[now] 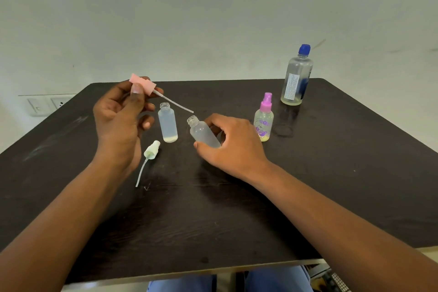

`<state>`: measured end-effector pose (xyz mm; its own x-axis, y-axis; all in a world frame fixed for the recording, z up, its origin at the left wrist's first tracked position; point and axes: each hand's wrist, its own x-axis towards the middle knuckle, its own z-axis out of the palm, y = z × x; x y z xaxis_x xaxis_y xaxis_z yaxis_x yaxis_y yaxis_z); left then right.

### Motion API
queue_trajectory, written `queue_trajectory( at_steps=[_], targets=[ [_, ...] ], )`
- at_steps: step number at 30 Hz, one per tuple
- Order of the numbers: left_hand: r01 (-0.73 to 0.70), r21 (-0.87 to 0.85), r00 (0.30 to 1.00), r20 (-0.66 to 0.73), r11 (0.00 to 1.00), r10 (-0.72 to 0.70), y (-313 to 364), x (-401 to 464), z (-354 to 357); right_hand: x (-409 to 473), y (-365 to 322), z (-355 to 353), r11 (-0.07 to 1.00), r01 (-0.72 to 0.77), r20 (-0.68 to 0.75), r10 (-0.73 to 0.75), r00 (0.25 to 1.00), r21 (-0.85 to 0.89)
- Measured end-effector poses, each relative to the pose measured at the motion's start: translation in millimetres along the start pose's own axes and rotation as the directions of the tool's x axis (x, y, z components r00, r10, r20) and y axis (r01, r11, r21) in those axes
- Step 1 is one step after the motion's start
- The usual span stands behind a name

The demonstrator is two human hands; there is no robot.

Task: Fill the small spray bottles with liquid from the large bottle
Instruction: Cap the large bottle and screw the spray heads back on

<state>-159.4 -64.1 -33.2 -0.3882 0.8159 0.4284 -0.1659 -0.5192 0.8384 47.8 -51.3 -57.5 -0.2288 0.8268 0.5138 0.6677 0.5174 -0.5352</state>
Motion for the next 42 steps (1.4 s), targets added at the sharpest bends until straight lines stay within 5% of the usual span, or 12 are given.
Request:
queue_trajectory(
  at_steps=[17, 33, 42],
  targets=[
    [-0.137, 0.310, 0.966, 0.254, 0.941, 0.057, -8.4, -18.5, 14.4, -1.1, 1.5, 1.9, 0.994, 0.090, -0.041, -0.088, 0.995, 0.058],
    [-0.288, 0.407, 0.904, 0.413, 0.867, 0.106, -10.9, -21.8, 16.3, 0.7, 4.1, 2.5, 0.989, 0.106, -0.053, -0.101, 0.993, 0.100],
    [-0.236, 0.382, 0.917, 0.391, 0.894, 0.075, -6.9, -24.8, 20.3, -0.1, 1.5, 2.3, 0.982, 0.101, 0.001, -0.103, 0.995, 0.159]
  ],
)
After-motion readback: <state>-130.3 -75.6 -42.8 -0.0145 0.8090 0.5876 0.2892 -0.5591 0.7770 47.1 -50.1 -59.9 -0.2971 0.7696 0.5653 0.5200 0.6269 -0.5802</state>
